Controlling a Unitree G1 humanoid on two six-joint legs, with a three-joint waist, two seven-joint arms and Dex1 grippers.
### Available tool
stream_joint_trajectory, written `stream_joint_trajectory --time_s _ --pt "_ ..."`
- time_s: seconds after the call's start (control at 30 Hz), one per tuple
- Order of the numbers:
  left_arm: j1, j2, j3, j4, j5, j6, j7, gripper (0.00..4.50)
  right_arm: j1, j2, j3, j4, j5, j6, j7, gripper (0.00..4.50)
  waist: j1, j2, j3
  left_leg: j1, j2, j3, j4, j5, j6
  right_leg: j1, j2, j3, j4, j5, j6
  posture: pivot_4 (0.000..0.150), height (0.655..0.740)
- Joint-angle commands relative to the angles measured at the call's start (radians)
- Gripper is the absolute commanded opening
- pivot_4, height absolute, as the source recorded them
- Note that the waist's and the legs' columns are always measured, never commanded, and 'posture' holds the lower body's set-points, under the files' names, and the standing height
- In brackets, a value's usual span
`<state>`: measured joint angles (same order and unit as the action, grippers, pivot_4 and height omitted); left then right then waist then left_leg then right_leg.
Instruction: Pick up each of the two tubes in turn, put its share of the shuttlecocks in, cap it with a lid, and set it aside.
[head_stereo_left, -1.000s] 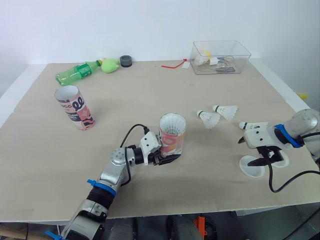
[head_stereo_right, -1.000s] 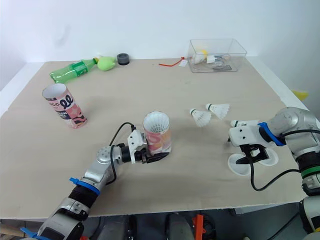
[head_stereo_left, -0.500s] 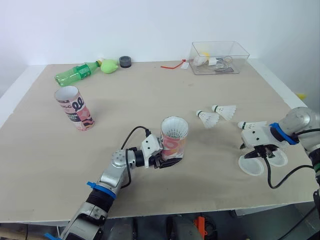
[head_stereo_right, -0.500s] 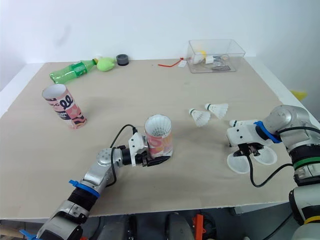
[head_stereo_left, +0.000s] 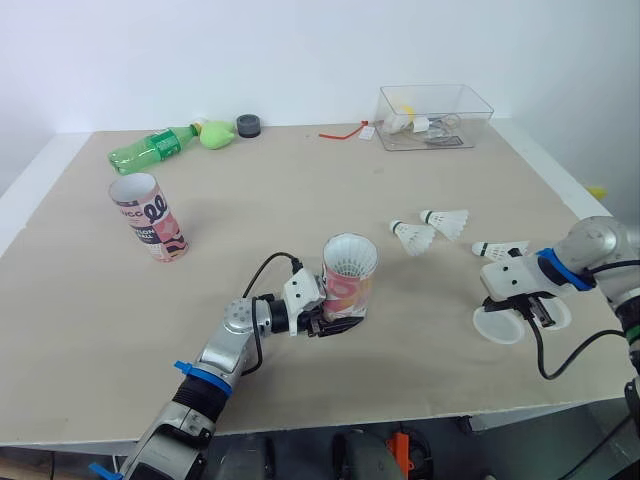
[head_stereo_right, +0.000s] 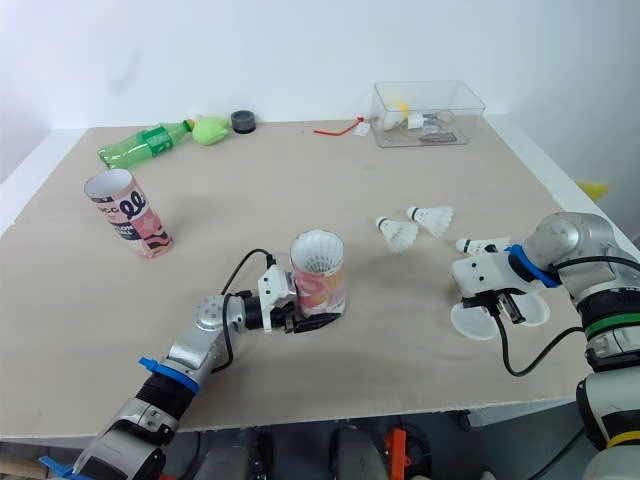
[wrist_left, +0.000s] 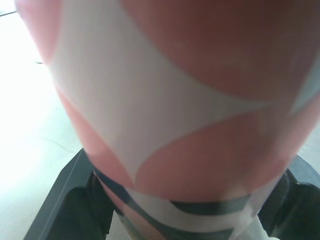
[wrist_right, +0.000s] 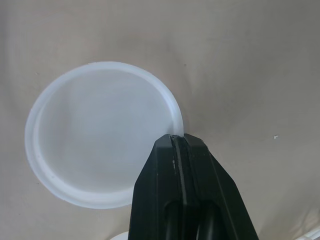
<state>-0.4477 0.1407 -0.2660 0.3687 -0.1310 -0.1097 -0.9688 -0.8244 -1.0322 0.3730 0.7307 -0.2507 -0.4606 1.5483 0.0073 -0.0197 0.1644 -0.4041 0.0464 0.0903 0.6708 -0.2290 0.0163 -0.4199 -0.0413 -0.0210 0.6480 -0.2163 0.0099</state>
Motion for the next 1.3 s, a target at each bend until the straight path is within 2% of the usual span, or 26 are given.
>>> stream_joint_trajectory --time_s 0.03,0.3,0.73,0.9,1.07,1.3 --pt "-0.01 0.008 0.005 0.058 0.008 0.007 0.007 3.03 -0.026 0.021 -0.016 -0.031 0.04 -0.032 0.041 0.02 0.0 0.0 0.0 0.0 0.0 0.0 0.0 0.0 0.0 0.0 0.0 0.0 0.0 0.0 0.0 0.15 0.74" --pt "-0.055 0.015 0.014 0.137 0.008 -0.021 -0.005 3.03 -0.159 0.039 0.024 -0.064 0.121 -0.072 0.066 0.02 -0.001 0.002 0.0 0.001 -0.001 0.002 0.0 0.004 0.005 -0.002 0.002 0.006 0.0 0.006 -0.001 0.15 0.74" --pt "-0.147 0.009 0.016 0.349 0.054 -0.113 0.004 3.03 -0.689 0.183 0.263 0.244 0.182 -0.31 0.066 0.02 -0.003 0.003 0.0 0.001 0.0 0.009 -0.002 0.004 0.006 -0.007 0.002 0.012 0.0 0.008 -0.001 0.15 0.74" --pt "-0.197 0.002 0.027 0.432 0.059 -0.144 0.009 3.03 -0.809 0.243 0.357 0.274 0.306 -0.332 0.066 0.02 -0.003 0.003 0.0 0.001 0.0 0.01 -0.002 0.004 0.006 -0.007 0.001 0.013 0.0 0.009 -0.002 0.15 0.74" --pt "-0.218 -0.008 0.026 0.479 0.07 -0.166 0.015 3.03 -0.862 0.292 0.444 0.252 0.434 -0.346 0.066 0.02 -0.003 0.003 0.0 0.001 0.001 0.011 -0.002 0.004 0.006 -0.008 0.001 0.012 0.0 0.01 -0.002 0.15 0.74" --pt "-0.229 -0.014 0.027 0.507 0.075 -0.172 0.023 3.03 -0.885 0.334 0.531 0.21 0.538 -0.365 0.066 0.02 -0.003 0.003 0.0 0.001 0.001 0.011 -0.001 0.004 0.006 -0.008 0.001 0.012 0.0 0.011 -0.002 0.15 0.74"
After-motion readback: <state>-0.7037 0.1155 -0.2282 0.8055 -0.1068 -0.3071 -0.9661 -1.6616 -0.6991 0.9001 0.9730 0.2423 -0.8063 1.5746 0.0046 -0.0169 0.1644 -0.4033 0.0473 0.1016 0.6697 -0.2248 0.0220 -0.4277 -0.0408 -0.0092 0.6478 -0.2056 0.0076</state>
